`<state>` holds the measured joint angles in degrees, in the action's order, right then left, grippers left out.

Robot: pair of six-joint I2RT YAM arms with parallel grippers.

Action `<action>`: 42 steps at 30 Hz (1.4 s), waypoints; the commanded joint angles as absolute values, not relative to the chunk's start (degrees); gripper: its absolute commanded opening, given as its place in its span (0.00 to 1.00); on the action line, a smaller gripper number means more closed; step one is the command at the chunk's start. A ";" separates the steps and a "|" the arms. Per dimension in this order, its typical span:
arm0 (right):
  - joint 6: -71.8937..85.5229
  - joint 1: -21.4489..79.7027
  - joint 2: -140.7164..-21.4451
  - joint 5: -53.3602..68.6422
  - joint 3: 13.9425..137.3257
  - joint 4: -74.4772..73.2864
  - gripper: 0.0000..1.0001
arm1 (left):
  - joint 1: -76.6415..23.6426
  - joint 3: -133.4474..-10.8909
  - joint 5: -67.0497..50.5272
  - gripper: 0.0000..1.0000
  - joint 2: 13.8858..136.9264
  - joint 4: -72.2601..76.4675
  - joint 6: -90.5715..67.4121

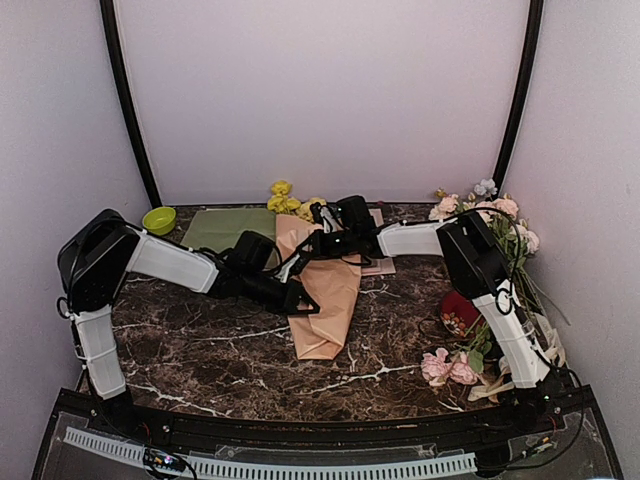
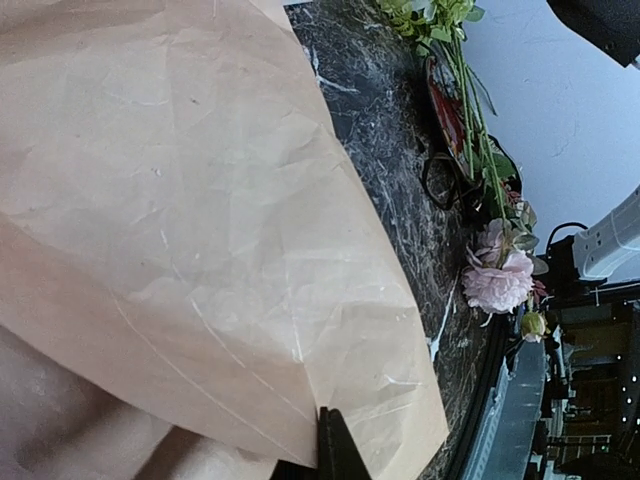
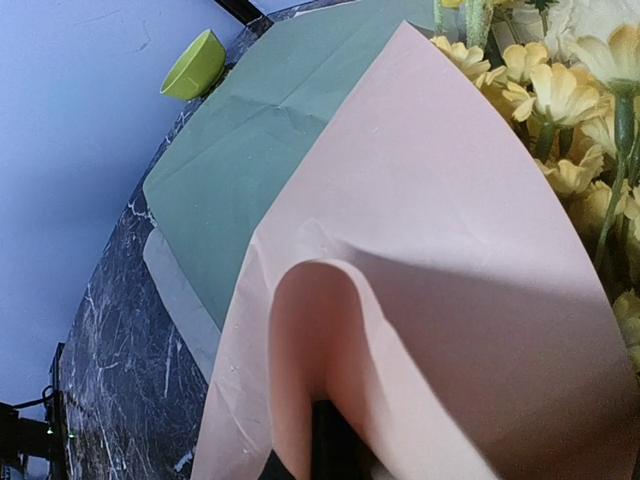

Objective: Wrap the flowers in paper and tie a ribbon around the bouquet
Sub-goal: Pass from the right arm to the left

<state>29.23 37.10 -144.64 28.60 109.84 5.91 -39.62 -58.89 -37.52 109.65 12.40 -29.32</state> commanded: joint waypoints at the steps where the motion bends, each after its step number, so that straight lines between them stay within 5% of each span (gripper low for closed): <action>1: 27.52 37.22 -142.58 27.48 108.36 1.28 0.00 | -39.34 -58.37 -37.35 0.00 106.71 14.15 -29.71; 11: 27.52 33.56 -136.93 31.55 107.28 4.05 0.00 | -35.61 -51.32 -35.69 0.00 108.31 12.04 -32.59; 19: 28.35 30.38 -135.64 32.03 110.06 3.72 0.24 | -33.40 -50.56 -37.48 0.00 112.94 12.67 -36.63; 25: 28.55 28.27 -131.19 32.86 112.20 1.31 0.28 | -33.23 -49.46 -35.83 0.00 112.62 12.85 -37.61; 36: 24.80 30.63 -107.66 22.82 77.00 -5.76 0.39 | -33.05 -47.66 -35.57 0.00 112.15 15.96 -39.66; 42: 26.74 30.37 -108.24 26.11 69.33 -1.07 0.43 | -33.05 -47.38 -35.79 0.00 111.84 16.46 -39.86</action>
